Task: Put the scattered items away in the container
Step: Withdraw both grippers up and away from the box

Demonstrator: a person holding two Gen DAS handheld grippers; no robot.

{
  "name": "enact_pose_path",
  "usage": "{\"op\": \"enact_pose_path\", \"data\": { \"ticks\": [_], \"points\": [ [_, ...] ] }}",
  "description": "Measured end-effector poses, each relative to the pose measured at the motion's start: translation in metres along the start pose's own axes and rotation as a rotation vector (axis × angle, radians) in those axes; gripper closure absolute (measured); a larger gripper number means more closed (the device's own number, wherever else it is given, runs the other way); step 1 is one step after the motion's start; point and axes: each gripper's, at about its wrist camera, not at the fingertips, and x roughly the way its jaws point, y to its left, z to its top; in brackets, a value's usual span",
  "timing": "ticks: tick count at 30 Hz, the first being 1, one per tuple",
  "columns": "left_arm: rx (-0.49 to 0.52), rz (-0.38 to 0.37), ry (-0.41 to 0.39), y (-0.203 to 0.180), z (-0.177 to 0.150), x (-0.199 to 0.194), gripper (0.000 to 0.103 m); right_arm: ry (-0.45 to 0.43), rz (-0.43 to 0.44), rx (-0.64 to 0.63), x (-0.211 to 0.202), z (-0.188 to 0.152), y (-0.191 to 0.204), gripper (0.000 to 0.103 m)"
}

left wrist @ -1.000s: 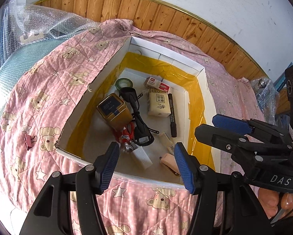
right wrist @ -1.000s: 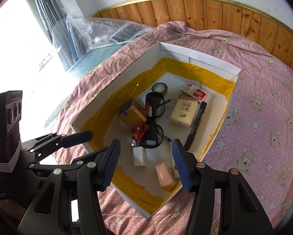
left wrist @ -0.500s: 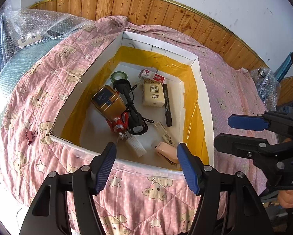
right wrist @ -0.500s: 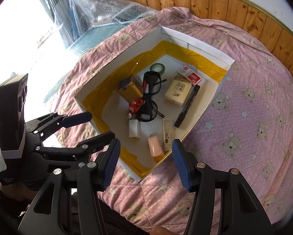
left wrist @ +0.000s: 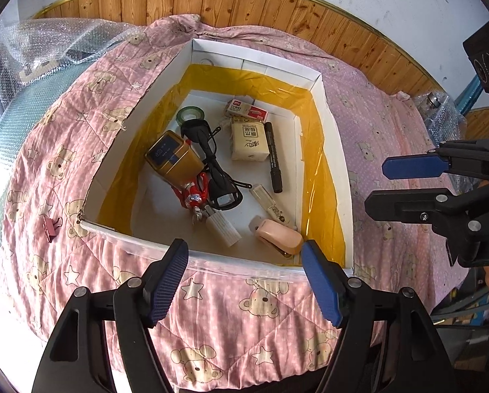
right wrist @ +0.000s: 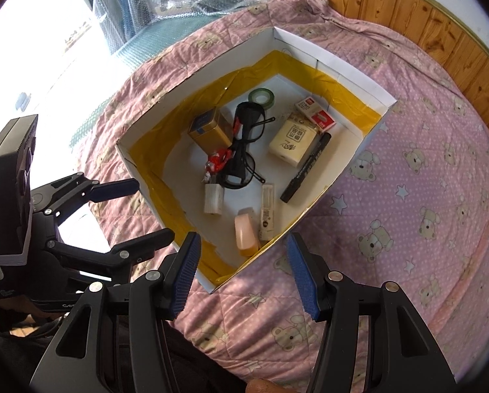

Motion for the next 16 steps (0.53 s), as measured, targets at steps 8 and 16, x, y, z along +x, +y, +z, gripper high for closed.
{"op": "enact_pose_path", "data": {
  "ticks": [8, 16],
  "points": [
    [0.021, -0.052, 0.101, 0.004, 0.017, 0.006, 0.03, 0.048, 0.006, -0.039, 0.002, 0.016, 0.003, 0.045],
    [0.071, -0.057, 0.128, -0.004, 0.029, 0.01, 0.03, 0.045, 0.008, -0.06, 0.003, 0.025, 0.005, 0.045]
  ]
}}
